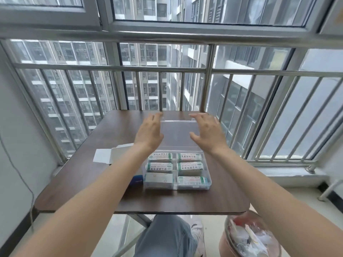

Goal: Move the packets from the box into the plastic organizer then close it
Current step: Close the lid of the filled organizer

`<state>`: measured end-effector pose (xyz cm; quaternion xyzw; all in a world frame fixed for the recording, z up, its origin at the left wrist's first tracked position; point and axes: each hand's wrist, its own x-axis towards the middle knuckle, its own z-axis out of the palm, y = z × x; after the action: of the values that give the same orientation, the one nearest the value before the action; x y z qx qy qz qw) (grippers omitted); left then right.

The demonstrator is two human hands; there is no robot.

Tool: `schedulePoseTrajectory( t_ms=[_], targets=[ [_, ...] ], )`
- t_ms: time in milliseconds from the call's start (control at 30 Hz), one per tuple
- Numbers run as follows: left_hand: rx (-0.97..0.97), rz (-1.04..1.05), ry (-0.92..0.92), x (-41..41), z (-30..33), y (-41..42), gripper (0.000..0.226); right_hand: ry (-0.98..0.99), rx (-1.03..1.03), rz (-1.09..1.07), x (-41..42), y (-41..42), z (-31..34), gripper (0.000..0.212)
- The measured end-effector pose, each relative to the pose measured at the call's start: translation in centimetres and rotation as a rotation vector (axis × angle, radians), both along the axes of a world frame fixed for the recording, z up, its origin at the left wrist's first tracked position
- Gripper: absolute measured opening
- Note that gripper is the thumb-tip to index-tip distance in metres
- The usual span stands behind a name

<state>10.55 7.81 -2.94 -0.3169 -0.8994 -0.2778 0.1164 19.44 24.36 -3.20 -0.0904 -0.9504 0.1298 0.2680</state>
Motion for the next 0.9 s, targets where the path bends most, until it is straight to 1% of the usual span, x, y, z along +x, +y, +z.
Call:
schedulePoseTrajectory(
  t_ms=[67, 133, 200, 267, 367, 433, 533, 600, 700, 900],
  targets=[
    [0.022, -0.04, -0.033, 0.4, 0.0, -0.6, 0.065, -0.067, 0.075, -0.056, 0.1, -0.8, 0.4, 0.049],
    [0.049, -0.057, -0.043, 0.8, 0.0, -1.4, 0.071, -0.06, 0.085, -0.103, 0.1, -1.2, 0.5, 0.04],
    [0.052, -0.023, -0.045, 1.2, -0.3, -2.5, 0.081, -0.042, 0.065, -0.127, 0.2, -1.6, 0.7, 0.031],
    [0.0, 0.024, -0.075, 1.7, -0.6, -3.9, 0.091, -0.041, 0.034, -0.128, 0.5, -2.1, 0.8, 0.027],
    [-0.166, 0.053, -0.186, 2.4, -1.1, -5.7, 0.097, -0.066, 0.015, -0.133, 1.1, -2.6, 0.8, 0.023],
    [-0.268, 0.075, -0.199, 2.6, -1.7, -6.4, 0.089, -0.075, 0.003, -0.12, 1.4, -3.0, 0.7, 0.02],
    [-0.352, 0.109, -0.119, 2.3, -2.4, -6.9, 0.058, -0.076, -0.005, -0.111, 2.0, -3.5, 0.4, 0.018],
    [-0.373, 0.111, -0.094, 2.2, -2.5, -7.1, 0.047, -0.077, 0.007, -0.111, 2.5, -3.8, 0.2, 0.018],
    [-0.385, 0.107, -0.088, 2.4, -2.6, -7.6, 0.038, -0.092, 0.023, -0.107, 3.2, -4.2, 0.0, 0.017],
    [-0.299, 0.15, -0.073, 2.9, -3.2, -9.0, 0.028, -0.113, 0.036, -0.103, 4.4, -4.6, -0.7, 0.017]
  ],
)
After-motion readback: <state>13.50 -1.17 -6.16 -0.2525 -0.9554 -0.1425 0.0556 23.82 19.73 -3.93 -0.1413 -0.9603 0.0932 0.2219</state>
